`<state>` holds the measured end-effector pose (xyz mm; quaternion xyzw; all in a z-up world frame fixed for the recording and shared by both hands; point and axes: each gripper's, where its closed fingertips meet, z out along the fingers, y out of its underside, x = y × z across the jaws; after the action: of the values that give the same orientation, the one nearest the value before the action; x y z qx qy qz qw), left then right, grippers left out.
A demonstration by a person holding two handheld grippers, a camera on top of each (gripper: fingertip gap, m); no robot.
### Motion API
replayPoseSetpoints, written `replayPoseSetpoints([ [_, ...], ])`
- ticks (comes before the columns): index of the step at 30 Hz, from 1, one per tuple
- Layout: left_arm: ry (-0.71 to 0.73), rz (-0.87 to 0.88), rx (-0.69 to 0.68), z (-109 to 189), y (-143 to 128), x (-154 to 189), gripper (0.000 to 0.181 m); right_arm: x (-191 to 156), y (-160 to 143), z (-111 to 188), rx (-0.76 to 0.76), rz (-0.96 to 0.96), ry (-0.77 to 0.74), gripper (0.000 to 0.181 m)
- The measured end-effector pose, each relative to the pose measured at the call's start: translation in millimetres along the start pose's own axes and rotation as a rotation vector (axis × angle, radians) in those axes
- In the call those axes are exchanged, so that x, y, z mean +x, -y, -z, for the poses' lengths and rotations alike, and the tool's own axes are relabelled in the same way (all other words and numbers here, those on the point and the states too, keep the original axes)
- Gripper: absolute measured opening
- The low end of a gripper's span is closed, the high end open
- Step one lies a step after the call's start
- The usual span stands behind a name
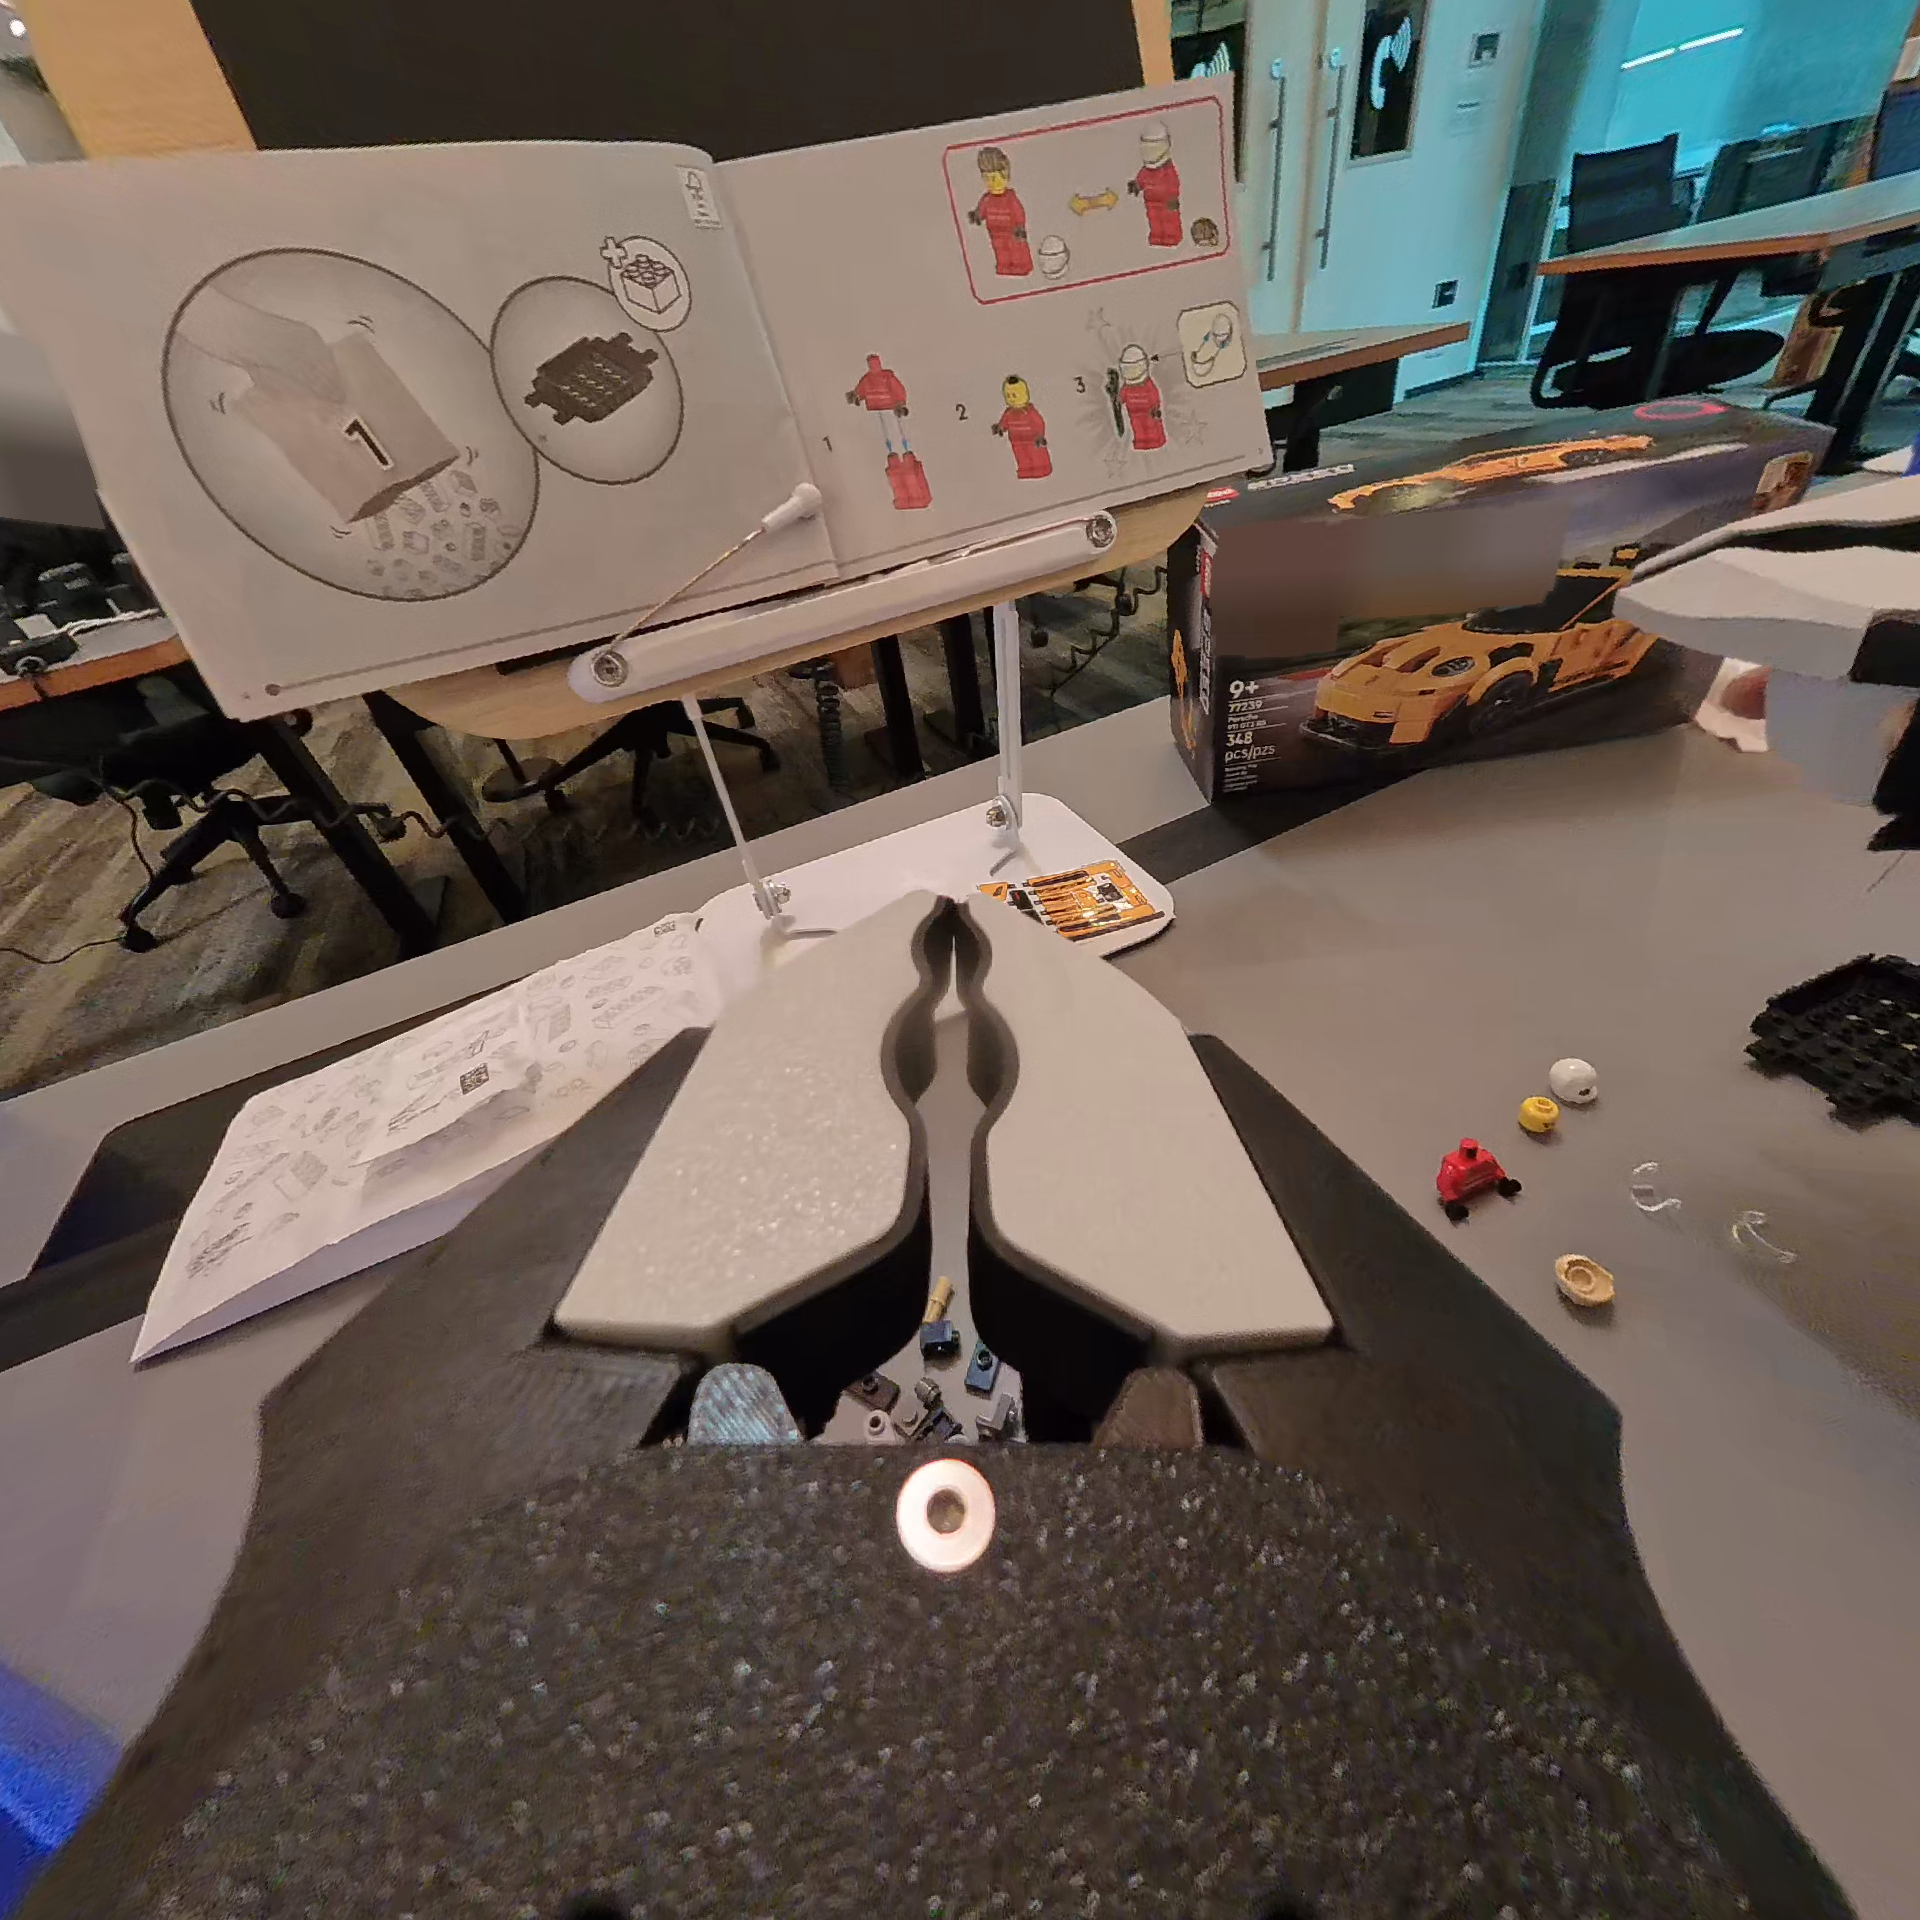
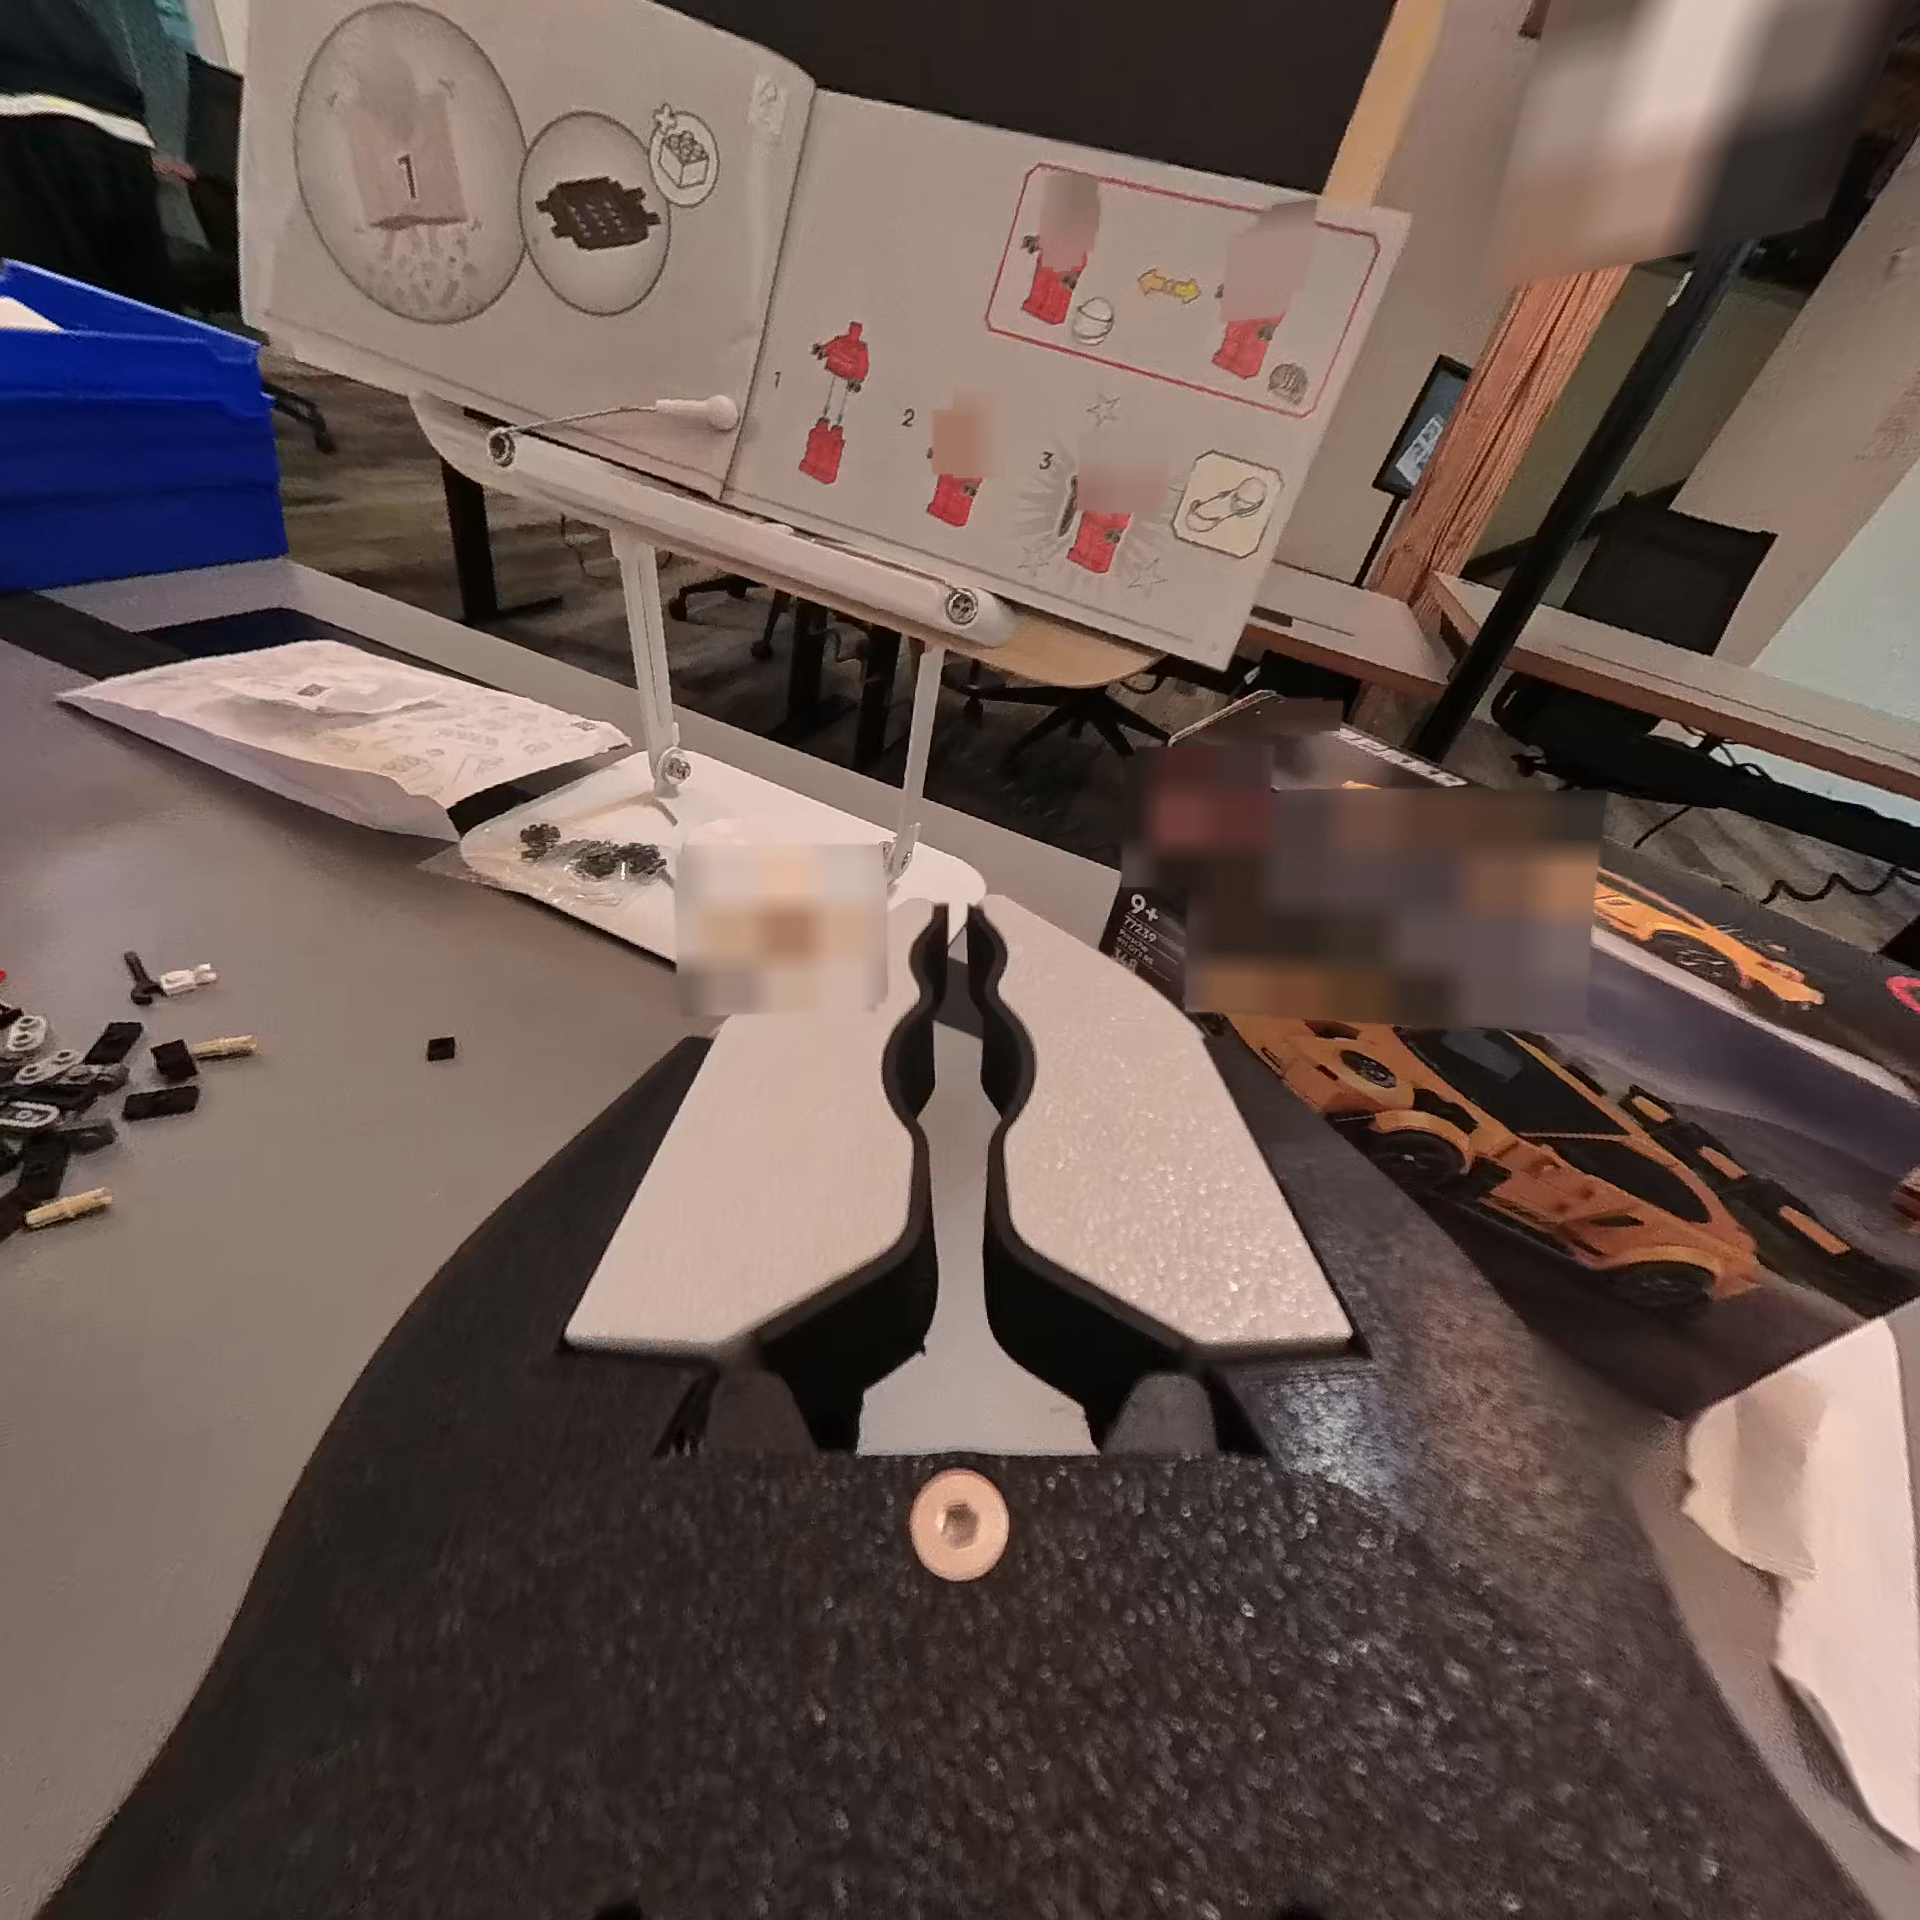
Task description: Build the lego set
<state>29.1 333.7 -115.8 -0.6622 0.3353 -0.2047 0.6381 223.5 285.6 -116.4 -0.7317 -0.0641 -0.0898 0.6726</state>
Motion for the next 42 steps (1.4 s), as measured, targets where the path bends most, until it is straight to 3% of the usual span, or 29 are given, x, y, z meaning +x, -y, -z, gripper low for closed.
replayPoseSetpoints([
  [5,-0.01,-0.02,-0.006,-1,-1,1,0.0,-7,-7,-3,-0.013,0.0,0.026,0.004],
  [8,-0.033,-0.063,-0.007,7,14,-7,0.0,-9,-8,-4,-0.018,-0.003,0.036,0.004],
  [11,-0.025,-0.152,-0.098,26,33,-48,0.009,-4,-4,0,-0.009,-0.004,0.03,0.004],
  [14,-0.045,-0.177,-0.251,59,32,-115,0.018,2,0,9,-0.002,-0.012,0.039,0.004],
  [17,-0.119,-0.285,-0.521,101,-5,-184,0.021,7,-2,21,0.001,-0.038,0.054,0.004],
  [21,-0.309,-0.363,-1.01,159,-99,-256,0.025,9,-10,33,-0.013,-0.087,0.082,0.004],
  [23,-0.378,-0.433,-1.19,180,-137,-277,0.029,8,-11,34,-0.016,-0.103,0.088,0.004],
  [26,-0.452,-0.498,-1.349,190,-174,-294,0.032,4,-10,34,-0.017,-0.092,0.087,0.004],
  [33,-0.563,-0.559,-1.531,196,-224,-302,0.035,-2,-11,36,-0.021,-0.062,0.08,0.004],
  [42,-0.546,-0.623,-1.571,198,-231,-305,0.021,-5,-17,34,-0.035,-0.067,0.09,0.004],
])
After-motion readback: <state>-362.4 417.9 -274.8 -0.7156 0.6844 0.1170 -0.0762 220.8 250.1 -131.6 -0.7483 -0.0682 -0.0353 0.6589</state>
